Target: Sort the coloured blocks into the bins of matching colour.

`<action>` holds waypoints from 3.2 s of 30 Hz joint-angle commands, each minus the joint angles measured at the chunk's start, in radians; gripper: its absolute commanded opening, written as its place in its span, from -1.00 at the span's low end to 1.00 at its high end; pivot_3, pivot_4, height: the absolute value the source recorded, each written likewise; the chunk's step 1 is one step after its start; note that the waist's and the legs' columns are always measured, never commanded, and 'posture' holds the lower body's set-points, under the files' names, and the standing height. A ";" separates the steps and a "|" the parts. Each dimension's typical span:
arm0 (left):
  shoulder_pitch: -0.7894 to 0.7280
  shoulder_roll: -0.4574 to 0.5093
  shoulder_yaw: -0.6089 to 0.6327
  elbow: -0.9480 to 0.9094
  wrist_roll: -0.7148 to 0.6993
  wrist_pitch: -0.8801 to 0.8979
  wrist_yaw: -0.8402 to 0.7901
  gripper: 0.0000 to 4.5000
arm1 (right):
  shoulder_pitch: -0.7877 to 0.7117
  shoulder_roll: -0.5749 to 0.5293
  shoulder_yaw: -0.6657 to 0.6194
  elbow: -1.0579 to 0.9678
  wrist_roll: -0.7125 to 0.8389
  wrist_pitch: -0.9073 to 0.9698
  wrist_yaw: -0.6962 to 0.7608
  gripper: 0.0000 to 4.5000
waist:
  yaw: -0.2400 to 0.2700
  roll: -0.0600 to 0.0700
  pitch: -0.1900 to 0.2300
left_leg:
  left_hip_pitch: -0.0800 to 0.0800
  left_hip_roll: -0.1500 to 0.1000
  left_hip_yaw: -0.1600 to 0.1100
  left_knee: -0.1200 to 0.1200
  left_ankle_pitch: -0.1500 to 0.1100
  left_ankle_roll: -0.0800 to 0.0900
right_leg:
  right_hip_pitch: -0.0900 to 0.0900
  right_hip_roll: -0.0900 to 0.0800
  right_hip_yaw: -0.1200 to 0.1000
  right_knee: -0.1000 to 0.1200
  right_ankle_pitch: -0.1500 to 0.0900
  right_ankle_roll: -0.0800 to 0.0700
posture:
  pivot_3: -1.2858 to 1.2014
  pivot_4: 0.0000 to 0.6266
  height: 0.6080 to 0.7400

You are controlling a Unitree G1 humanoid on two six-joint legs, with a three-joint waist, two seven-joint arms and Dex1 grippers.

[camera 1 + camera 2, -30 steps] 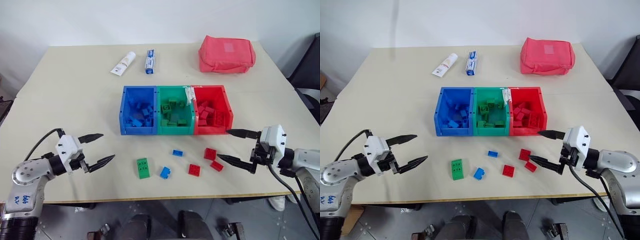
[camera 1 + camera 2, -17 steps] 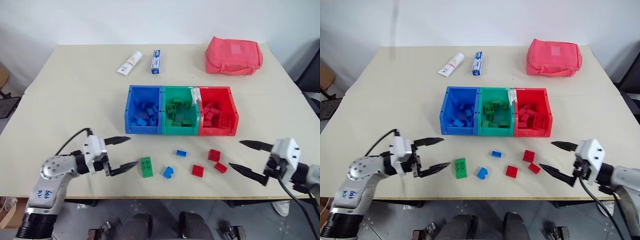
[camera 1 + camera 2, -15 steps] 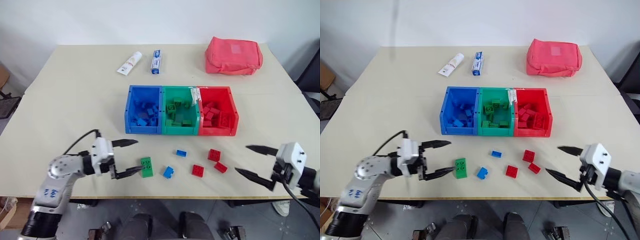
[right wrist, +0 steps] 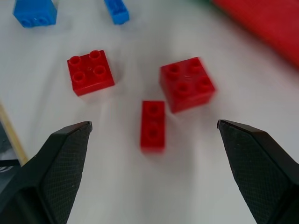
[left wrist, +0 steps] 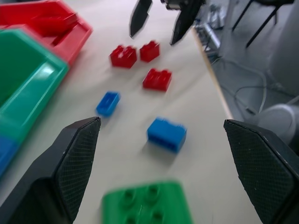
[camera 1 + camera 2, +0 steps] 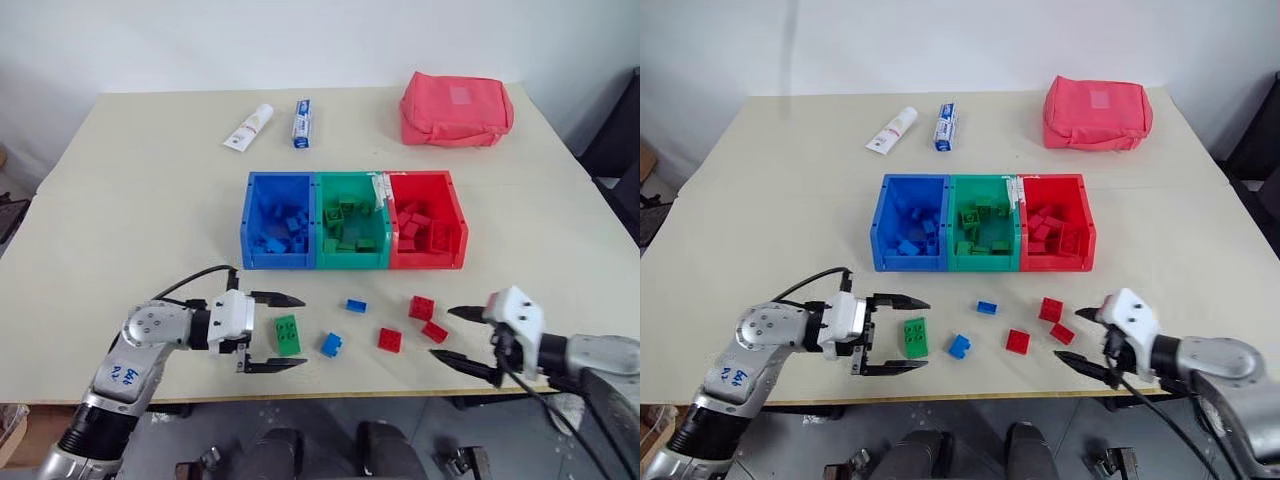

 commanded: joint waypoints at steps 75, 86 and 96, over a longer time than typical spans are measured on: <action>0.027 -0.040 0.076 -0.005 -0.003 -0.040 0.115 1.00 | -0.307 0.092 0.128 0.230 -0.083 0.031 0.026 0.13 | 0.009 0.000 -0.001 | -0.015 -0.004 0.002 0.012 0.001 0.003 | -0.014 -0.002 -0.002 0.005 0.004 0.004 | 0.03 -0.52 1.00; 0.050 -0.107 0.142 -0.078 -0.067 0.089 0.267 1.00 | -0.552 0.193 -0.048 0.266 0.058 0.095 -0.090 -0.34 | 0.002 0.000 -0.001 | -0.015 -0.003 0.003 0.012 0.001 0.003 | -0.015 -0.001 -0.002 0.007 0.004 0.004 | 0.03 -0.52 1.00; 0.039 -0.123 0.155 -0.091 -0.033 0.082 0.331 1.00 | -0.844 0.278 0.010 0.615 -0.145 -0.092 -0.261 -0.03 | 0.007 0.000 -0.001 | -0.016 -0.005 0.003 0.012 0.001 0.003 | -0.016 -0.002 -0.003 0.007 0.004 0.004 | 0.03 -0.52 1.00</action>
